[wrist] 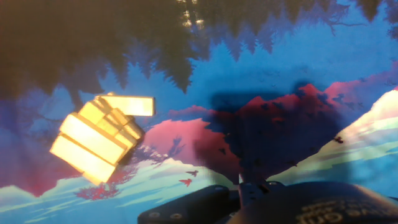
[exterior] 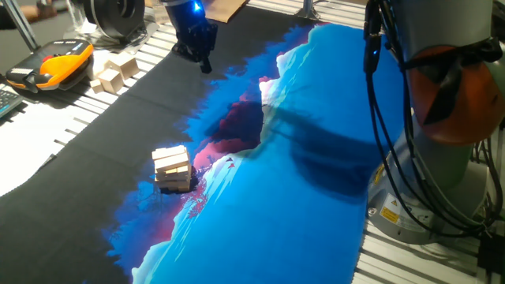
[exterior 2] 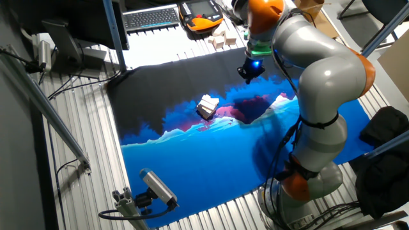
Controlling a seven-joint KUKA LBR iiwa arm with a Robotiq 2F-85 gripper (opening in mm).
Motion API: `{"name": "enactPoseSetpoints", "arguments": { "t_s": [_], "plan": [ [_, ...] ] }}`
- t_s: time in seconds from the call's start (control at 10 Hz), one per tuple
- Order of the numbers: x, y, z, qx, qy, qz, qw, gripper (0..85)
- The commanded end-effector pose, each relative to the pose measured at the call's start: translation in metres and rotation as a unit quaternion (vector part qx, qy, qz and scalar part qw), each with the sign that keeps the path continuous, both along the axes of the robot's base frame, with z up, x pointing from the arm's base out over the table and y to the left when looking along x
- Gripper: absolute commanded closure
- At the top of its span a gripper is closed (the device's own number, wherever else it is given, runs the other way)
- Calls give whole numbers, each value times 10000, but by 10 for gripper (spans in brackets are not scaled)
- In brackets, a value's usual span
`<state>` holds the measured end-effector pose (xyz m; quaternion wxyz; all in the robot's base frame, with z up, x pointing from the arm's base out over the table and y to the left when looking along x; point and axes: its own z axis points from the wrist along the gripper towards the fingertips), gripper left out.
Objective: Play Jenga
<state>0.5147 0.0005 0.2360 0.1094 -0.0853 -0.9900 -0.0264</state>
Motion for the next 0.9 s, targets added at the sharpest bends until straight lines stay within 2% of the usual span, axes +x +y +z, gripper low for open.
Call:
{"name": "enactPoseSetpoints", "arguments": {
  "t_s": [0.0,0.1,0.2,0.3,0.4,0.5,0.6,0.7,0.8],
  "plan": [
    [0,2,-2,405,87,-25,9991,850],
    [0,2,-2,664,174,-534,9962,850],
    [0,2,-2,650,-20,-1123,9915,850],
    [0,2,-2,-110,-613,-1585,9854,850],
    [0,2,-2,-31,-642,-2461,9671,850],
    [0,2,-2,-66,-628,-3197,9454,850],
    [0,2,-2,283,-579,-3879,9194,850],
    [0,2,-2,489,-636,-4330,8978,850],
    [0,2,-2,425,-637,-4575,8859,850]
  ]
}}
